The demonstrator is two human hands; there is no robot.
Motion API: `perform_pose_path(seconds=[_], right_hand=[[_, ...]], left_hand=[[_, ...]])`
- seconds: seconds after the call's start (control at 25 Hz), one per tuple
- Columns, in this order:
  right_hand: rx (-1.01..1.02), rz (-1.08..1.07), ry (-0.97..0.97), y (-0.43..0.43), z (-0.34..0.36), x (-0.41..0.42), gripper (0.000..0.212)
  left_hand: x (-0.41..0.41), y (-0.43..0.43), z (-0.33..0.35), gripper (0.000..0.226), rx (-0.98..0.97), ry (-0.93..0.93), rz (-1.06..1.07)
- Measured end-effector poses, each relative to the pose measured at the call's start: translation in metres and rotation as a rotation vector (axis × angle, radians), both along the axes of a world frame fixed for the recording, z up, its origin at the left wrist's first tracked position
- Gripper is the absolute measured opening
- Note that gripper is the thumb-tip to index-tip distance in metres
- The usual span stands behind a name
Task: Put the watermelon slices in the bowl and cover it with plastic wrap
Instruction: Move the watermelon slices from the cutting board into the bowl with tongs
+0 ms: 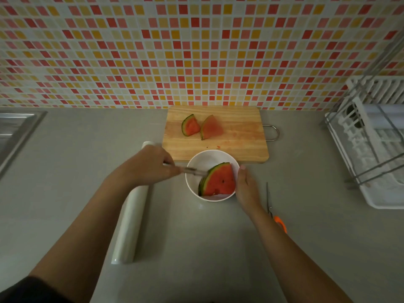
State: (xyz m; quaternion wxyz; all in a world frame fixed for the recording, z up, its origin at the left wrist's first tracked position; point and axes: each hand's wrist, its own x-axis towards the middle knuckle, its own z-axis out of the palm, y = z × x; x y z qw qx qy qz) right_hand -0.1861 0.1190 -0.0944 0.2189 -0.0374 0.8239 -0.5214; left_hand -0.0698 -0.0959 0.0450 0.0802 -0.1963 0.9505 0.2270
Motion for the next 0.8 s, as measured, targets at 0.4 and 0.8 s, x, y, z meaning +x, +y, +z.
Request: perform_pose_path(seconds=[0.4,0.8], right_hand=[[0.034,0.032,0.018,0.001,0.000,-0.005,0.055],[0.044,0.000,0.013,0.001,0.001,-0.002,0.054]], left_hand=[[-0.077,0.002,-0.069,0.038,0.392,0.217,0.680],[-0.083,0.015,-0.079,0.032,0.014,0.314,0.486]])
